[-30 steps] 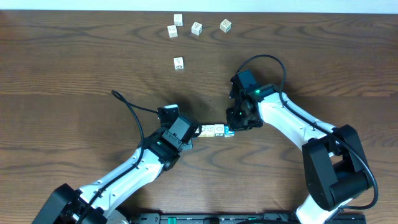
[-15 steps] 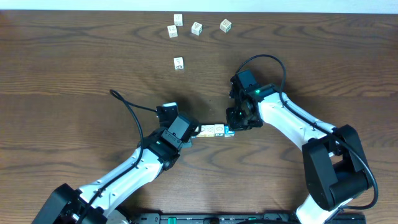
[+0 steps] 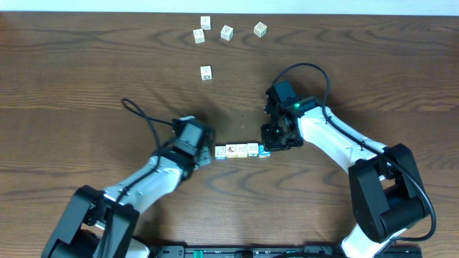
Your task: Lift 5 blocks
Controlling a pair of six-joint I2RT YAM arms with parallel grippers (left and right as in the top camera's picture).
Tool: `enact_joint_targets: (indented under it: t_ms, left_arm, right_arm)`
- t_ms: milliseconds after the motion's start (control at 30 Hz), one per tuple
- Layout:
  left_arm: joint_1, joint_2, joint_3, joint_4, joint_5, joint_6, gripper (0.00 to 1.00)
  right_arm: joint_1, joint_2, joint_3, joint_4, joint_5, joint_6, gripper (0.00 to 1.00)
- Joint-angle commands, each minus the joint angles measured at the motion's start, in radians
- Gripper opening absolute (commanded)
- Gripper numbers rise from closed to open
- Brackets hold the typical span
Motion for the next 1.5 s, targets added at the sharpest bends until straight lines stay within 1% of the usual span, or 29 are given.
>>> enact_joint_targets:
  t_ms: [0,133,233,300,400,600,700,933,1233,1467]
  left_arm:
    - [0.089,-0.006,-0.005,0.007,0.172,0.137,0.07]
    - [0.177,-0.006,-0.005,0.010,0.349,0.217,0.07]
    - [0.196,-0.006,-0.005,0.014,0.495,0.308,0.07]
    - [0.196,-0.006,-0.005,0.013,0.563,0.359,0.07]
    - [0.196,-0.006,-0.005,0.006,0.620,0.406,0.07]
    - [0.196,-0.006,-0.005,-0.013,0.626,0.435,0.07]
    - [0.196,-0.006,-0.005,-0.011,0.656,0.443,0.07]
    - [0.196,-0.005,-0.005,0.008,0.655,0.442,0.07]
    - [0.196,-0.004,-0.005,0.074,0.655,0.411,0.08]
    - [0.196,-0.003,-0.005,0.064,0.655,0.412,0.07]
  right_arm:
    - [0.016,-0.001,0.011,0.002,-0.008,0.006,0.01]
    - [0.016,-0.001,0.011,-0.001,-0.009,0.006,0.01]
    - [0.016,-0.001,0.011,-0.007,-0.009,0.006,0.01]
    - [0.016,-0.001,0.011,-0.008,-0.009,0.005,0.01]
    - [0.016,-0.001,0.011,-0.008,-0.009,0.003,0.01]
    - [0.016,-0.001,0.011,-0.008,-0.009,-0.013,0.01]
    - [0.016,-0.001,0.011,-0.008,-0.010,-0.013,0.01]
    - [0.016,-0.001,0.011,-0.008,-0.025,-0.008,0.01]
    - [0.016,-0.001,0.011,-0.004,-0.043,-0.008,0.01]
    - [0.014,-0.001,0.011,-0.008,-0.005,0.010,0.01]
